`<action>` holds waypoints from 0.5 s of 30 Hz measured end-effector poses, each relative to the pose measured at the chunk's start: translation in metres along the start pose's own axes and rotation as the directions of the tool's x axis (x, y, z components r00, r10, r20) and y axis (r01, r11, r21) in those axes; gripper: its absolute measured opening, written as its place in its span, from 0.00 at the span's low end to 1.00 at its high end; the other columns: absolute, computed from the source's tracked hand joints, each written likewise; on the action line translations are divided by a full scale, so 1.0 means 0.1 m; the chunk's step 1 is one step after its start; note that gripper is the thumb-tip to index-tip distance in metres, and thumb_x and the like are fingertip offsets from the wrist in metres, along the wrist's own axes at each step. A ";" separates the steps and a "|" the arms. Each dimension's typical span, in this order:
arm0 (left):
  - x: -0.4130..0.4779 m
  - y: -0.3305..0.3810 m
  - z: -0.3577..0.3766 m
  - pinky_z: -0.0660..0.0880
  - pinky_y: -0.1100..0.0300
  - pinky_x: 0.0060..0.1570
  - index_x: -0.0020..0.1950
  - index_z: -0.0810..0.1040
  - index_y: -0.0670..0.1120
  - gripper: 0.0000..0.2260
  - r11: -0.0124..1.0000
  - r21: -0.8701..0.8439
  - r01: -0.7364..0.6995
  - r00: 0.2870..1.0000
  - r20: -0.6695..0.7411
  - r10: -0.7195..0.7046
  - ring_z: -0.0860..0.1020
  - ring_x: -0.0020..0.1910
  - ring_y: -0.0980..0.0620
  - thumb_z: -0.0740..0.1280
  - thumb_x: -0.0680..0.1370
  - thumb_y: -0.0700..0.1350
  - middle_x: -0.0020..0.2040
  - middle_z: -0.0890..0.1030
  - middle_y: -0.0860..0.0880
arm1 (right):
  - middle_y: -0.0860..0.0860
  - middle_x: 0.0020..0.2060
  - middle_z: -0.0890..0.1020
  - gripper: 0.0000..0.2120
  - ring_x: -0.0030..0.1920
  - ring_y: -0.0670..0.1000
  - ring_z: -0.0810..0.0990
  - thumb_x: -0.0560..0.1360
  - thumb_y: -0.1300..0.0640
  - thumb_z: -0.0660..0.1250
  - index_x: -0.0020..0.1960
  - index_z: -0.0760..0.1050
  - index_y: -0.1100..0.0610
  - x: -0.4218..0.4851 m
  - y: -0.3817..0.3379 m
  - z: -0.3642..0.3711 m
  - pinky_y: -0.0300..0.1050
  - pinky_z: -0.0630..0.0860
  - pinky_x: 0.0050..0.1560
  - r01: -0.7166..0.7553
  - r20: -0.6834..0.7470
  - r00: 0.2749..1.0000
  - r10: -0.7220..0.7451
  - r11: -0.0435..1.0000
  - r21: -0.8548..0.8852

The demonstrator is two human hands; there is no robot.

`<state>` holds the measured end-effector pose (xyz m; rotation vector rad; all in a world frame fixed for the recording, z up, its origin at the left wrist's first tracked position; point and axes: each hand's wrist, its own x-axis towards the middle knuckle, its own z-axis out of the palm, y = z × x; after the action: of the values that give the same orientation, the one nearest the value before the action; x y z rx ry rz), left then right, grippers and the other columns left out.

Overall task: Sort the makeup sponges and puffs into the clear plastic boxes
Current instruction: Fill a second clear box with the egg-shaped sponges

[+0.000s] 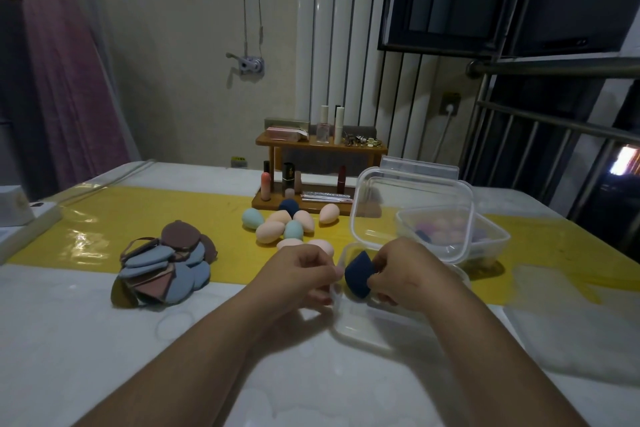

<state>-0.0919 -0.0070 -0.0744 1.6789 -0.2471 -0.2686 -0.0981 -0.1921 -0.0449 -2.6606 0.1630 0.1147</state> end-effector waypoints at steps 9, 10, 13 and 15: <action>0.01 -0.01 0.00 0.81 0.47 0.48 0.40 0.80 0.42 0.06 0.999 0.026 -0.022 1.000 -0.006 0.022 0.81 0.39 0.45 0.74 0.74 0.42 0.45 0.81 0.35 | 0.55 0.34 0.86 0.08 0.39 0.56 0.87 0.70 0.55 0.73 0.43 0.84 0.60 -0.03 0.03 -0.03 0.58 0.84 0.47 -0.022 0.058 0.998 0.015 0.993 0.115; 0.00 0.00 0.00 0.81 0.46 0.48 0.41 0.80 0.42 0.06 0.999 0.026 -0.023 1.000 -0.008 0.023 0.81 0.39 0.45 0.73 0.74 0.42 0.46 0.81 0.34 | 0.55 0.34 0.86 0.07 0.38 0.55 0.87 0.70 0.55 0.73 0.42 0.84 0.59 -0.03 0.03 -0.04 0.57 0.84 0.47 -0.021 0.052 0.999 0.015 0.992 0.126; 0.01 -0.01 0.00 0.81 0.46 0.49 0.41 0.80 0.41 0.06 0.999 0.029 -0.024 1.000 -0.010 0.024 0.81 0.39 0.45 0.74 0.74 0.42 0.45 0.80 0.33 | 0.54 0.34 0.86 0.06 0.33 0.51 0.84 0.73 0.55 0.72 0.43 0.83 0.57 -0.04 0.04 -0.05 0.55 0.84 0.47 -0.003 0.038 0.999 -0.003 0.990 0.139; 0.01 -0.01 0.00 0.81 0.45 0.49 0.41 0.80 0.41 0.06 1.000 0.015 -0.017 1.000 -0.003 0.017 0.81 0.39 0.44 0.74 0.74 0.42 0.43 0.80 0.36 | 0.52 0.34 0.86 0.06 0.33 0.49 0.82 0.73 0.55 0.70 0.43 0.83 0.57 -0.05 0.03 -0.05 0.54 0.83 0.48 0.012 0.036 0.999 -0.016 0.994 0.110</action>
<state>-0.0906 -0.0070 -0.0759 1.6914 -0.2618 -0.2515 -0.1037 -0.1963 -0.0412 -2.5481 0.1350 0.1454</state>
